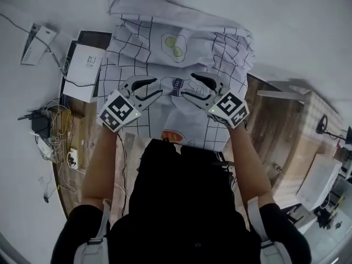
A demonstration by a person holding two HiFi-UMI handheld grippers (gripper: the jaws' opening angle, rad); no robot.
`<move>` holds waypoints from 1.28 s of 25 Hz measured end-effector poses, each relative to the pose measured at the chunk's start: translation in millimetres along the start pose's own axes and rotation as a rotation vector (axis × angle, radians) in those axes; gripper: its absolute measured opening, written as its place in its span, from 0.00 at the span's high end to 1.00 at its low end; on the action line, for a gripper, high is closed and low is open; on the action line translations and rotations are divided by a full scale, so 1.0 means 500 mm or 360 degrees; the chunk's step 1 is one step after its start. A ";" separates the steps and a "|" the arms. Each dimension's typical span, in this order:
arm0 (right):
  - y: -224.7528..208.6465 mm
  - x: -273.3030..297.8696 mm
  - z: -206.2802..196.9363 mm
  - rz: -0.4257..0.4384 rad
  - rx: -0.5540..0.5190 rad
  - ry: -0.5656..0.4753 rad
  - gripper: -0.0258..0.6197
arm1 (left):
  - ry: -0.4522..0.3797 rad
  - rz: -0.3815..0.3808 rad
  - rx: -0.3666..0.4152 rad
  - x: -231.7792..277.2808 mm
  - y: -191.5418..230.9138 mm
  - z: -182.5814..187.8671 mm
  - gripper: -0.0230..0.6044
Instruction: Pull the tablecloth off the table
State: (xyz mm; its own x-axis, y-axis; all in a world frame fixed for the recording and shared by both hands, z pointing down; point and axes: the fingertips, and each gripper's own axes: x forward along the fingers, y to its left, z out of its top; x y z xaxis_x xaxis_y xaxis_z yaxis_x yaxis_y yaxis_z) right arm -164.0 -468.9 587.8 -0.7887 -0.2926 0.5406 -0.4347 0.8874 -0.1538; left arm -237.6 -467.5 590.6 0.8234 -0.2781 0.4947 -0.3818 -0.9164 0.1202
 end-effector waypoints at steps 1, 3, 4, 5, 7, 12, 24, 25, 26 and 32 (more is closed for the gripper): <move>-0.011 0.014 -0.013 -0.0002 -0.0008 0.0059 0.56 | 0.0038 -0.0032 0.0025 0.014 0.011 -0.010 0.71; -0.027 0.037 -0.045 0.0001 -0.0034 0.0179 0.54 | 0.0108 -0.0107 0.0066 0.044 0.019 -0.027 0.68; -0.032 0.046 -0.061 0.0007 -0.0047 0.0233 0.54 | 0.0149 -0.0150 0.0085 0.060 0.018 -0.038 0.65; -0.034 0.055 -0.076 0.0018 -0.0063 0.0283 0.54 | 0.0194 -0.0195 0.0104 0.075 0.015 -0.051 0.62; -0.038 0.072 -0.102 0.0042 -0.0104 0.0370 0.52 | 0.0282 -0.0267 0.0152 0.101 0.010 -0.078 0.56; -0.045 0.102 -0.170 0.0090 -0.0153 0.0568 0.52 | 0.0516 -0.0324 0.0288 0.136 0.017 -0.146 0.50; -0.063 0.136 -0.240 0.0053 -0.0234 0.0741 0.53 | 0.0688 -0.0281 0.0385 0.169 0.032 -0.202 0.51; -0.064 0.137 -0.242 0.0048 -0.0249 0.0751 0.54 | 0.0696 -0.0275 0.0392 0.170 0.033 -0.204 0.52; -0.065 0.137 -0.242 0.0043 -0.0261 0.0755 0.55 | 0.0700 -0.0267 0.0396 0.171 0.034 -0.204 0.54; -0.065 0.135 -0.243 0.0040 -0.0267 0.0752 0.68 | 0.0683 -0.0237 0.0375 0.173 0.038 -0.203 0.66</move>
State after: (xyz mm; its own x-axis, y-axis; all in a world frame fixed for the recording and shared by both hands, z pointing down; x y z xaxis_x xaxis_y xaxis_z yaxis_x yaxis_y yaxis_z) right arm -150.3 -474.0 729.7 -0.4983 -0.1113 0.8598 -0.3115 0.9485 -0.0577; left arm -216.1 -479.6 722.8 0.5960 -0.0414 0.8019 -0.1272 -0.9909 0.0434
